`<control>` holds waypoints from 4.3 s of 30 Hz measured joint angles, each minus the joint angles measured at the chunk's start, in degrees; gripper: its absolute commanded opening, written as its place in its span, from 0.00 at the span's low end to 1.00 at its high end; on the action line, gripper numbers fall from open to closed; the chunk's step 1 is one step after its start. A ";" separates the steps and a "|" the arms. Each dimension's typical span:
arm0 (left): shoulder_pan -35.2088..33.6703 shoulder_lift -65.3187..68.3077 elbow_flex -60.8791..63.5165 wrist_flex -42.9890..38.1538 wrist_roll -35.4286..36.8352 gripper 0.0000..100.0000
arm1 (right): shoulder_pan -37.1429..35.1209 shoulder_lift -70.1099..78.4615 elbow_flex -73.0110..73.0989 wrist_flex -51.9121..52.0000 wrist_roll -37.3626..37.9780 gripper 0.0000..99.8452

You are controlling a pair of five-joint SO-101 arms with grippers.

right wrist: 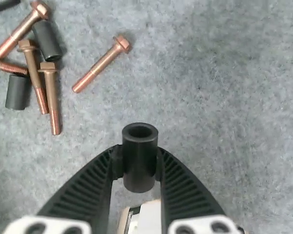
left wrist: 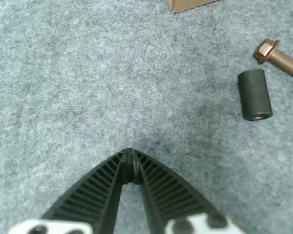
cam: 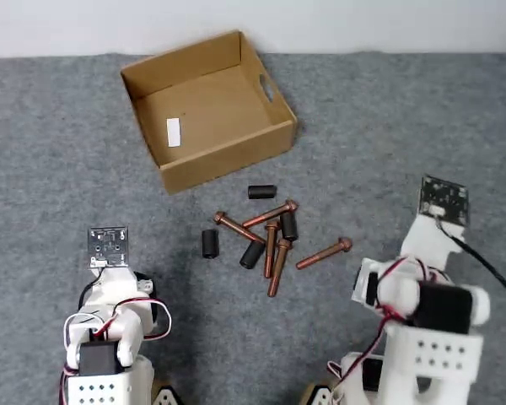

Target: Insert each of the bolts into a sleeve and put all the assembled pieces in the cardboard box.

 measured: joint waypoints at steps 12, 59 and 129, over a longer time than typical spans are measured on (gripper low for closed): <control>0.09 0.00 0.00 0.00 0.00 0.01 | 0.53 -8.79 10.11 -5.45 0.00 0.01; 40.88 96.88 -80.35 3.16 16.35 0.02 | 0.35 -17.85 12.84 -5.45 0.00 0.01; 44.57 145.67 -121.85 18.90 21.01 0.01 | 0.35 -17.85 12.84 -5.45 0.00 0.01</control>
